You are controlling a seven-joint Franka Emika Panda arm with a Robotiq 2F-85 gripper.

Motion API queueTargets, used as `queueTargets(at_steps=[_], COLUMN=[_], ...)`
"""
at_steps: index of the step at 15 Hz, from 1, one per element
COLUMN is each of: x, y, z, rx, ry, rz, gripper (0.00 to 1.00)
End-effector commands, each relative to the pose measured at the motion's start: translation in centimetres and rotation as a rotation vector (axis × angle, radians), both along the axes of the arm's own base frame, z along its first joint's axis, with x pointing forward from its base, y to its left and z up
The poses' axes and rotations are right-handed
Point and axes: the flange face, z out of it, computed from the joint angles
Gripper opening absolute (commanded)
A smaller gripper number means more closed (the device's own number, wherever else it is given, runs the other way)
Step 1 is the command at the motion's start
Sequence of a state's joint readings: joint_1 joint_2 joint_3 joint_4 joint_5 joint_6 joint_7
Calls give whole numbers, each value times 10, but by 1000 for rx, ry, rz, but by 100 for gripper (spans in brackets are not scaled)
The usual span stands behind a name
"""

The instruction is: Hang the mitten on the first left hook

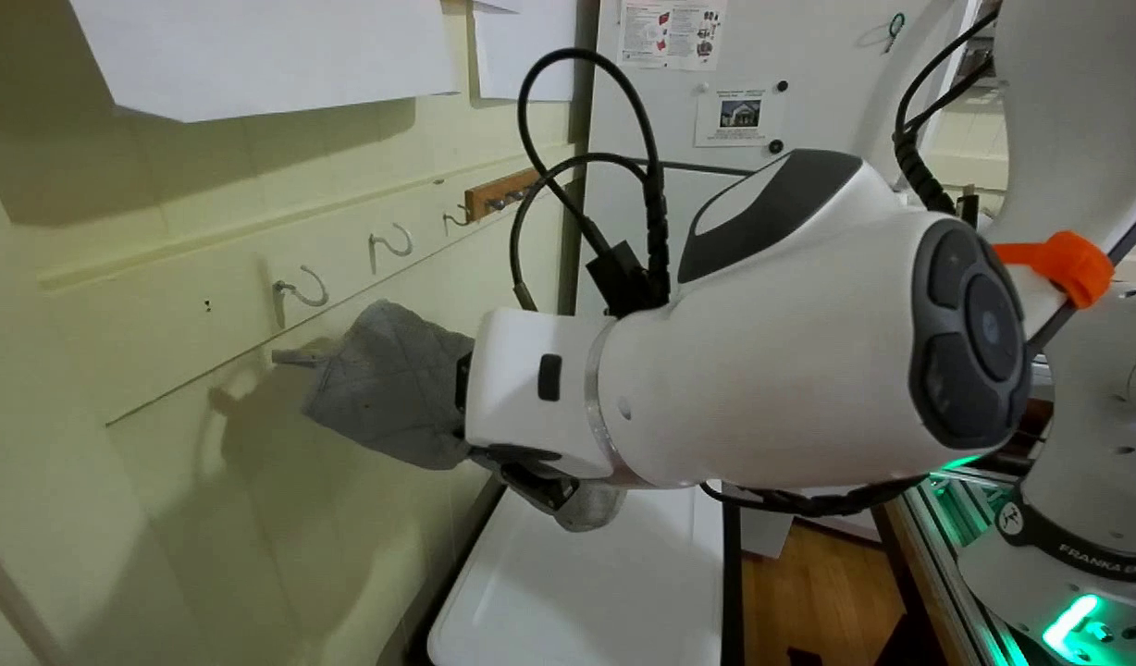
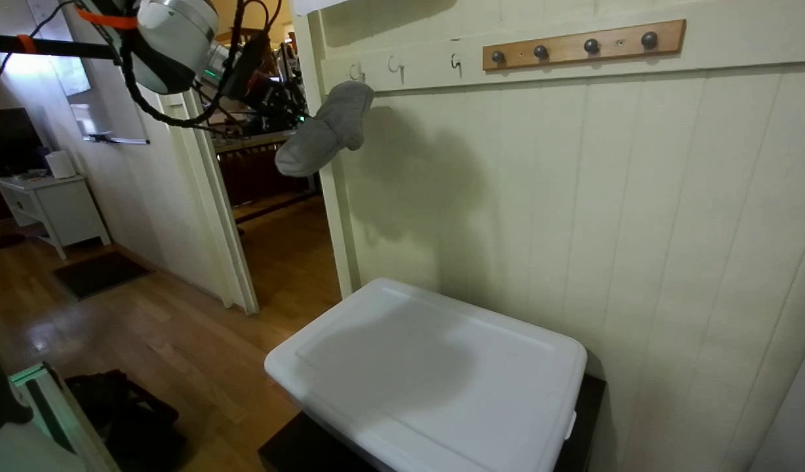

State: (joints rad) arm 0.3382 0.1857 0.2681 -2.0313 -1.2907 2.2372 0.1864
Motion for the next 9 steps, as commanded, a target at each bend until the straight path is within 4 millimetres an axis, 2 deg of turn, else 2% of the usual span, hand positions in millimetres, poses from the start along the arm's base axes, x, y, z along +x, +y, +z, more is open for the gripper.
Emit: queueTargets(at_steps=[1, 9], x=[-20, -32], y=[-12, -27], z=[9, 24], rx=[73, 99], ry=[-116, -250], rz=[-29, -73], gripper=[3, 3])
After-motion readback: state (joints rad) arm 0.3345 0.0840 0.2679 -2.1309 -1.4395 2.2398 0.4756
